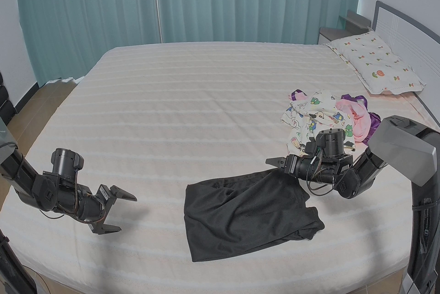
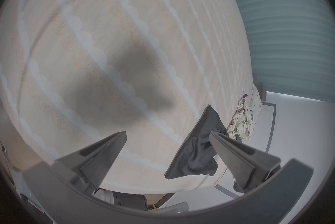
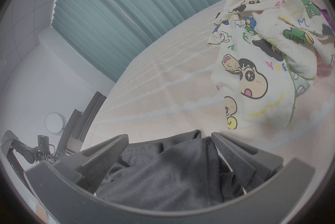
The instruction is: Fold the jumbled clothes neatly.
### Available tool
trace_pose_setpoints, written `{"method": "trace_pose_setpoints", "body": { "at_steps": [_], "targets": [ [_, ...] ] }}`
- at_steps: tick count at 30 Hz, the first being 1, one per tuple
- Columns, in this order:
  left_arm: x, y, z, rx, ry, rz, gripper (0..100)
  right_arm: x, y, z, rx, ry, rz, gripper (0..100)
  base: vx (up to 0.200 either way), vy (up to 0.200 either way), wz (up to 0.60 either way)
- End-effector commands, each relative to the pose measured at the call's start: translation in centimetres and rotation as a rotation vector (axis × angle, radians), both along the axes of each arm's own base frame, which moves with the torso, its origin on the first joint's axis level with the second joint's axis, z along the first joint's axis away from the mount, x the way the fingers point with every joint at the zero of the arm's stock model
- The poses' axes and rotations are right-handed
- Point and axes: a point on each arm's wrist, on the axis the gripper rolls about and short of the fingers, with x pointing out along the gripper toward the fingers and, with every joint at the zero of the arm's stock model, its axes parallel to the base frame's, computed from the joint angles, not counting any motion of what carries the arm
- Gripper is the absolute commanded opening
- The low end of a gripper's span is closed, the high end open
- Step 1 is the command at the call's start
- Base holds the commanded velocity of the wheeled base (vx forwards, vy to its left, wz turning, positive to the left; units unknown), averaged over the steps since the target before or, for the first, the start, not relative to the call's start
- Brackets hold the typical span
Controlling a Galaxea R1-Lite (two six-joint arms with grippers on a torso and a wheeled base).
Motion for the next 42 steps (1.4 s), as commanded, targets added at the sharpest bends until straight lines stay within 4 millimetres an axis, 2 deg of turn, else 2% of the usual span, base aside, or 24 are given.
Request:
{"method": "trace_pose_setpoints", "body": {
  "at_steps": [1, 7, 11, 15, 16, 28, 31, 34, 37, 42],
  "targets": [
    [0.0, 0.0, 0.0, 0.000, 0.001, -0.001, 100, 0.2, 0.0, -0.2, -0.004, 0.000, 0.001, 100, 0.000, 0.000, 0.00],
    [0.0, 0.0, -0.1, 0.000, 0.002, -0.002, 100, 0.0, 0.6, -0.6, -0.008, 0.008, 0.016, 100, 0.000, 0.000, 0.00],
    [0.0, 0.0, 0.0, 0.000, 0.000, -0.002, 100, 0.2, 0.7, -1.6, -0.026, 0.016, 0.020, 100, 0.000, 0.000, 0.00],
    [0.0, 0.0, -0.1, 0.001, 0.001, -0.003, 100, 0.6, 0.6, -1.4, -0.027, -0.001, 0.008, 100, 0.000, 0.000, 0.00],
    [0.0, 0.0, -0.1, 0.001, 0.001, -0.003, 100, 0.7, 0.5, -1.2, -0.027, -0.007, 0.000, 0, 0.000, 0.000, 0.00],
    [0.0, -0.1, -0.1, 0.001, 0.001, -0.004, 100, 0.9, -0.4, -0.5, -0.025, -0.026, -0.044, 0, 0.000, 0.000, 0.00],
    [0.0, -0.1, -0.1, 0.001, 0.001, -0.004, 100, 0.7, -1.0, 1.4, -0.011, -0.060, -0.055, 0, 0.000, 0.000, 0.00],
    [0.0, -0.1, -0.1, 0.001, 0.001, -0.004, 100, 0.9, -1.9, 2.0, -0.009, -0.066, -0.079, 0, 0.000, 0.000, 0.00],
    [0.0, -0.1, 0.0, 0.000, 0.000, -0.003, 100, 1.0, -2.6, 1.8, -0.012, -0.059, -0.095, 0, 0.000, 0.000, 0.00],
    [0.0, -0.1, -0.1, 0.002, 0.002, -0.002, 100, 1.1, -4.0, 0.1, -0.021, -0.007, -0.130, 0, 0.000, 0.000, 0.00]
  ]
}}
